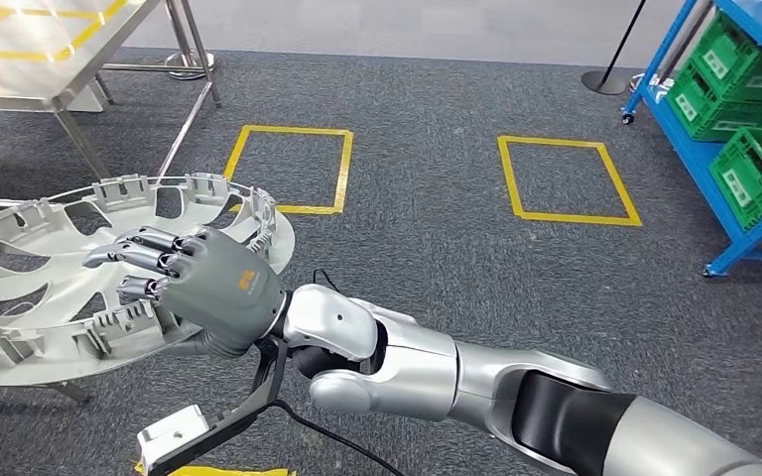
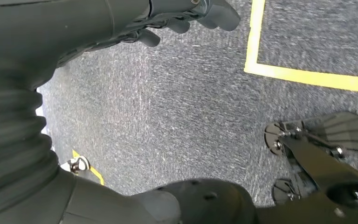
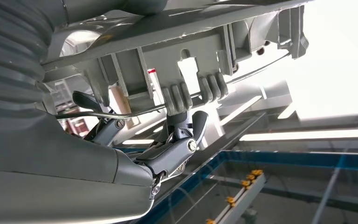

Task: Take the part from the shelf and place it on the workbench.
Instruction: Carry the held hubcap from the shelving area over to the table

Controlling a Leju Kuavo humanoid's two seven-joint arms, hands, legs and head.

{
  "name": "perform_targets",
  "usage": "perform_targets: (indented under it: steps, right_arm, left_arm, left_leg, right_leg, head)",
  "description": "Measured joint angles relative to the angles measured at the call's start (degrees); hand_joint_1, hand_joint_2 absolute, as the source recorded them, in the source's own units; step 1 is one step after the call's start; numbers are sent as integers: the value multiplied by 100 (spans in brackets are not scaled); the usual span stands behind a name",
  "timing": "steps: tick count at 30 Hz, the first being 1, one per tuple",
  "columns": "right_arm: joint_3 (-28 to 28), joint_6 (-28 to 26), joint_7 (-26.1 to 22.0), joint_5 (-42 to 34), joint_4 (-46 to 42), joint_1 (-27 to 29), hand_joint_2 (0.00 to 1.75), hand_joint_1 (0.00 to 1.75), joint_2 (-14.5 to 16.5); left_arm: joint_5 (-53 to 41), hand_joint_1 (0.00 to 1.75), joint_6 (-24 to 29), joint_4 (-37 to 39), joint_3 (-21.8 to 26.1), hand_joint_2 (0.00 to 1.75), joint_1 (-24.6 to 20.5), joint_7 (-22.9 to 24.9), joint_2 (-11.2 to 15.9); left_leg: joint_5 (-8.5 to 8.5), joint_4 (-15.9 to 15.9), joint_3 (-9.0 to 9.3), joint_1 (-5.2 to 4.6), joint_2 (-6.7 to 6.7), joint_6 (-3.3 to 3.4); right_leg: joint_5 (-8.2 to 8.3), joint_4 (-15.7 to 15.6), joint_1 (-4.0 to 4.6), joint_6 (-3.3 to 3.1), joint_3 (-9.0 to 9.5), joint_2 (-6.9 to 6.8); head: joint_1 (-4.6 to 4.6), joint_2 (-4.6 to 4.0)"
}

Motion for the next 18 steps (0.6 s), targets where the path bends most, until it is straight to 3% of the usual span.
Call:
perform_targets:
  steps: [2,4,5,6,7,10,12,14,16,18]
  right_arm:
    - [0,0,-5,0,0,5,175,175,-3]
    - [0,1,-7,1,2,26,175,175,-9]
    - [0,1,-6,2,3,41,175,175,-12]
    - [0,1,-6,2,3,53,175,175,-13]
    - [0,1,-6,2,3,60,175,175,-13]
    - [0,1,-9,4,3,59,175,175,-13]
    - [-2,1,-18,9,3,53,175,175,-13]
    - [-6,1,-23,18,2,46,175,175,-8]
    - [-8,5,-20,32,-2,40,175,175,2]
    - [-10,11,-20,48,-5,39,175,175,6]
  left_arm:
    - [-4,0,0,-1,0,175,-8,5,3]
    - [-7,0,0,-2,0,175,-19,7,5]
    - [-7,0,0,-2,0,175,-19,7,5]
    - [-7,0,0,-2,1,175,-15,4,5]
    - [-7,0,0,-2,1,175,-11,1,5]
    - [-4,0,-16,2,2,175,-11,-24,-9]
    - [-3,0,-39,6,2,175,-8,-66,-21]
    - [-4,0,-56,10,2,175,9,-108,-18]
    - [-8,0,-61,13,2,175,21,-122,-13]
    - [-14,0,-61,13,2,175,8,-122,-9]
  left_leg:
    - [26,-8,-10,16,-115,61]
    - [39,-6,-30,12,-241,93]
    - [43,-5,-37,9,-311,100]
    - [47,-3,-40,7,-385,101]
    - [52,-2,-40,6,-461,96]
    - [79,-1,-51,16,-681,51]
    - [107,-13,-78,39,-784,-16]
    - [135,-42,-103,53,-850,-97]
    - [42,72,-176,32,-650,-150]
    - [-270,581,-412,14,-342,-192]
  right_leg:
    - [-281,444,-34,61,-186,273]
    - [-638,1223,-41,78,-557,473]
    - [-718,1510,-40,73,-704,504]
    - [-686,1602,-38,57,-761,518]
    - [-541,1448,-36,29,-699,538]
    - [11,291,-15,-92,-174,804]
    - [95,-48,12,-124,-27,906]
    - [128,-92,16,-140,-12,796]
    - [176,-173,-11,-190,24,674]
    - [199,-218,-21,-235,44,534]
  head:
    - [10,0]
    - [19,0]
    - [18,0]
    - [19,0]
    - [19,0]
    - [17,0]
    - [33,0]
    - [51,0]
    - [35,0]
    - [13,0]
